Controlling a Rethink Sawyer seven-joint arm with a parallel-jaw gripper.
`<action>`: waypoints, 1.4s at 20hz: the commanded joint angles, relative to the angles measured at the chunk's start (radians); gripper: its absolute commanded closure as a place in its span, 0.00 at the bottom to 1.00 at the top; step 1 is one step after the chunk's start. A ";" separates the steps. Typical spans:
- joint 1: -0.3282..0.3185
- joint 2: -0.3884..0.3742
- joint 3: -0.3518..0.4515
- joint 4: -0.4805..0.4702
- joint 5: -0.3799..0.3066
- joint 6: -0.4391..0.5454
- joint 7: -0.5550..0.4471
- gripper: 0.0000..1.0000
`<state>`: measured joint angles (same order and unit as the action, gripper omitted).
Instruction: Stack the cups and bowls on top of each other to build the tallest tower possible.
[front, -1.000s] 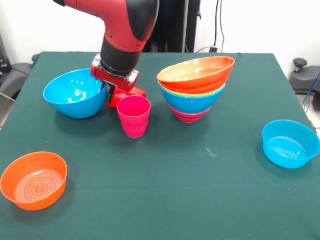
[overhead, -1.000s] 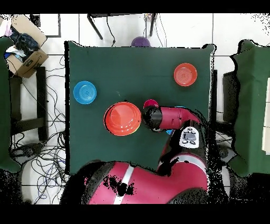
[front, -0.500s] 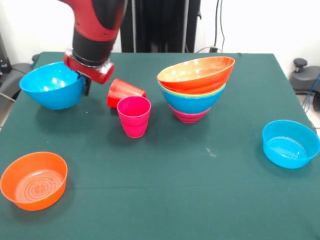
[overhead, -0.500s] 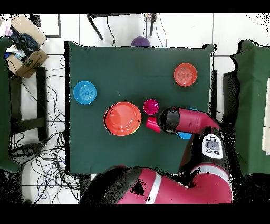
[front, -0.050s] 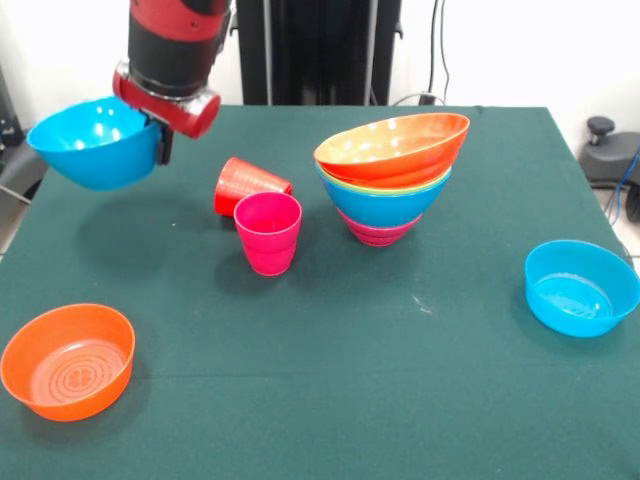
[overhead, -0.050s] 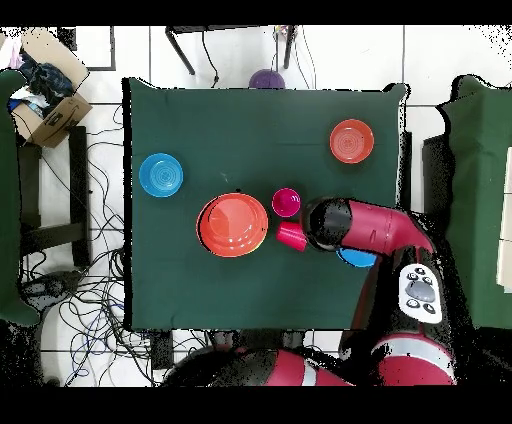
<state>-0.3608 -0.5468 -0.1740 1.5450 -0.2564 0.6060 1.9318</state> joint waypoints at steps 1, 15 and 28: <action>0.014 -0.089 0.146 0.042 0.044 0.156 -0.049 1.00; 0.071 -0.166 0.193 0.110 0.138 0.167 0.047 1.00; 0.180 -0.154 0.158 0.151 0.205 0.128 0.131 1.00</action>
<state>-0.2178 -0.7165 -0.0970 1.6288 -0.0827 0.6709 1.9320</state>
